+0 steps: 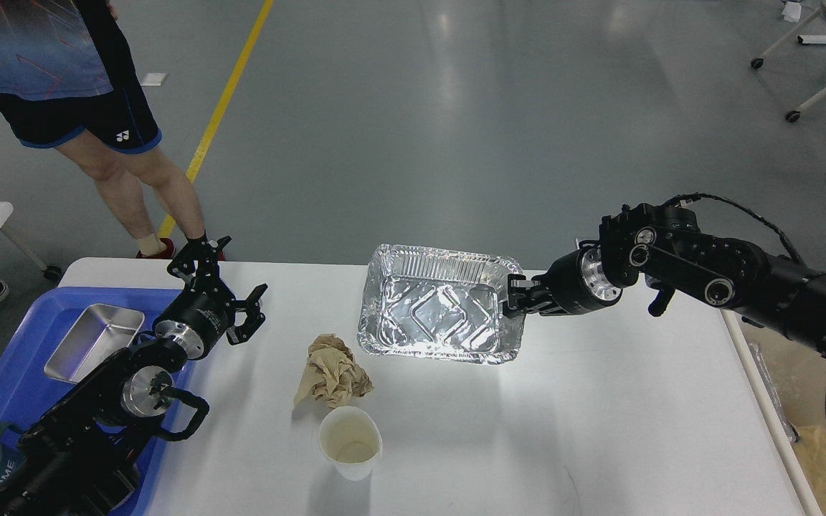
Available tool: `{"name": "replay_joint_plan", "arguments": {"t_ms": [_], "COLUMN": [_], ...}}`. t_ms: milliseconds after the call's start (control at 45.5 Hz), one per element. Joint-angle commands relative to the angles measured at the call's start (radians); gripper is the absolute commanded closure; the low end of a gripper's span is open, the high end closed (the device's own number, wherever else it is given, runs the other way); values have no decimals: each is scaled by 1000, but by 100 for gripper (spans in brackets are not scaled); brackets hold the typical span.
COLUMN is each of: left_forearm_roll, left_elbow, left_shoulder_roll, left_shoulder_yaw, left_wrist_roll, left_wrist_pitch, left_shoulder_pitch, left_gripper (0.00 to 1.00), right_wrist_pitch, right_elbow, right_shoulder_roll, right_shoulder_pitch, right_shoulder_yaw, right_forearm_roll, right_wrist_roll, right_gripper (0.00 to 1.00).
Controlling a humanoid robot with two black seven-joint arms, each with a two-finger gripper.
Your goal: Tidy desktop
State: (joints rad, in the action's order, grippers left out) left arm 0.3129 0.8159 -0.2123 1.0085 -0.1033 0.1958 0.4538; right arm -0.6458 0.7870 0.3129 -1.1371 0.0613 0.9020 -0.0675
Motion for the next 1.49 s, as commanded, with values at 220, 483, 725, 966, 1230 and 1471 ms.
{"name": "replay_joint_plan", "arguments": {"t_ms": [220,483,725,966,1230,1471], "left_forearm_roll": [15,15,17,32,32,31], "left_elbow": [313,650,842,908,918,918], "left_shoulder_roll": [-202,-622,-947,-1164,-1352,-1395], "left_shoulder_yaw": [-303,-473,-516,-550,-544,-538], "left_wrist_roll": [103,114,184,217,206,212], "left_wrist_pitch": [-78,-72,-12,99,241,286], "left_shoulder_pitch": [5,8,39,57,69,100], "left_gripper": [4,4,4,4,5,6], "right_wrist_pitch": [3,5,6,6,6,6], "right_elbow": [3,3,3,3,5,5], "right_shoulder_roll": [-5,-5,-3,5,5,6], "right_shoulder_pitch": [7,7,17,22,23,23], "right_shoulder_yaw": [0,2,0,2,2,2], "right_forearm_roll": [0,0,0,0,0,0], "right_wrist_roll": [0,0,0,2,2,2], "right_gripper": [100,100,100,100,100,100]}}
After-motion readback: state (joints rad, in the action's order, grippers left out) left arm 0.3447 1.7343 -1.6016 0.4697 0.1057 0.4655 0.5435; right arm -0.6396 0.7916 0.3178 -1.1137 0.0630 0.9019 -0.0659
